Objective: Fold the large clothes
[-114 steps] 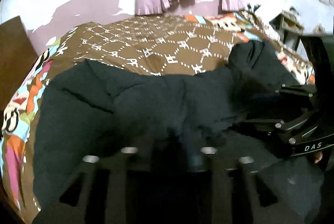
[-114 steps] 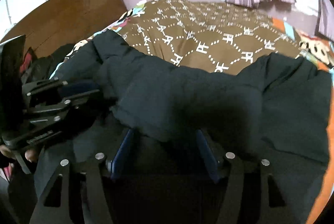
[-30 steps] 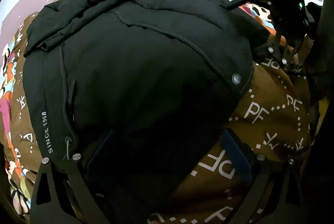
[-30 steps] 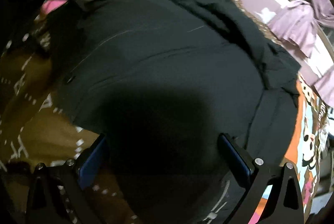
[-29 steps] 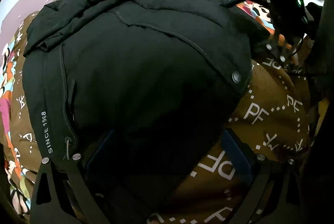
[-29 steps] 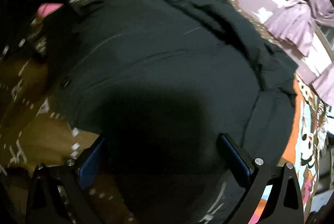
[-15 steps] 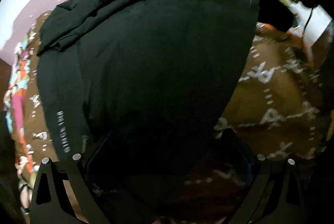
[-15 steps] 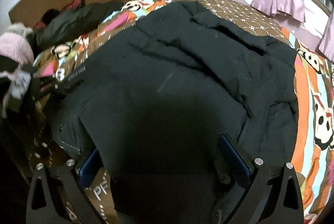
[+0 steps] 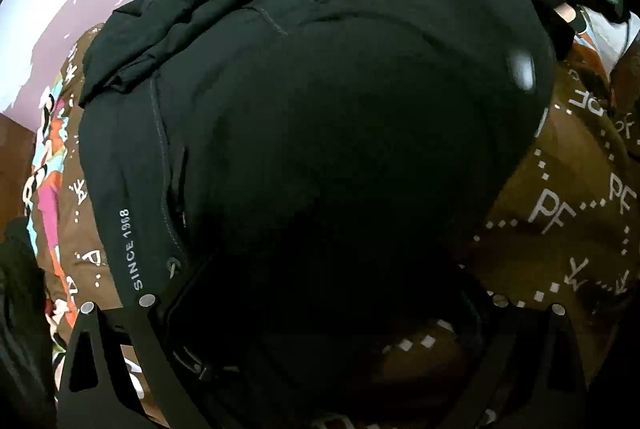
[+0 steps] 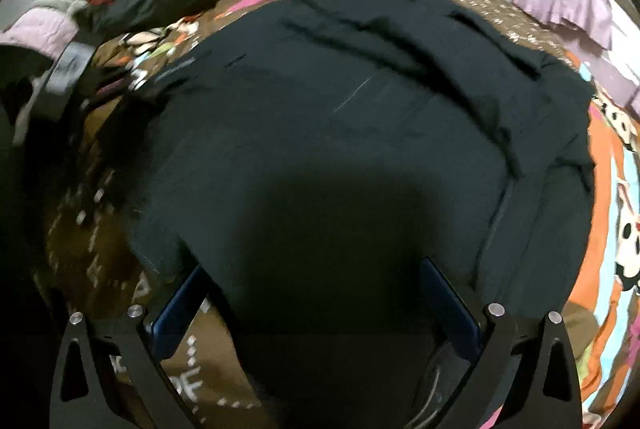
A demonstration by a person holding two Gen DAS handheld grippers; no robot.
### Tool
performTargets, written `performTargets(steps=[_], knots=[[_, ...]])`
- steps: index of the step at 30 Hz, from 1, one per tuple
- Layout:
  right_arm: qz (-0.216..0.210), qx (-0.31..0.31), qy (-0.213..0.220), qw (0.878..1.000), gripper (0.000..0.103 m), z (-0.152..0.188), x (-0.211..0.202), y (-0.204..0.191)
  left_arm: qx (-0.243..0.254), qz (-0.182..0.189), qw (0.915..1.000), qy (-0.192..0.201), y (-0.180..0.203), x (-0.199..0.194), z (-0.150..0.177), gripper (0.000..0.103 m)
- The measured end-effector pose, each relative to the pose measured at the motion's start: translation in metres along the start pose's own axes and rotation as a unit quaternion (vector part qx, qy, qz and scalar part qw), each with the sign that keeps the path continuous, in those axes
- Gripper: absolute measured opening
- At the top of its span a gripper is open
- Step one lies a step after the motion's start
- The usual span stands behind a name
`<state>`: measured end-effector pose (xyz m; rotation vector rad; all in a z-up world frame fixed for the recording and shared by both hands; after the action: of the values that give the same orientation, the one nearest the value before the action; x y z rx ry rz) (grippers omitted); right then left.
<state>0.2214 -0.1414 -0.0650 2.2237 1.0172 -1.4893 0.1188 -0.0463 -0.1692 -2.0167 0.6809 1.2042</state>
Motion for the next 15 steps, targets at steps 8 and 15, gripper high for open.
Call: performTargets(steps=[8, 15], knots=[[0.061, -0.072, -0.027, 0.995, 0.103, 0.051, 0.028, -0.014, -0.015, 0.011, 0.9998, 0.007, -0.01, -0.002, 0.003, 0.098], [0.106, -0.02, 0.035, 0.994, 0.103, 0.033, 0.041, -0.007, -0.024, 0.022, 0.9994, 0.007, -0.005, -0.005, 0.001, 0.098]])
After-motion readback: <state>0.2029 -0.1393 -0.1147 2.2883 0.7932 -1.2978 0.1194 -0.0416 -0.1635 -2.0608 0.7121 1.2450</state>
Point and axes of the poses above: each gripper's, at about its wrist camera, not at the fingertips, and x roughly the way its jaws point, y to its right, z to its underside, the point moved 6 cm from there along x, roughly the way its jaws point, and after that the axes turned 13 degrees about x, right-handed, at the moved point
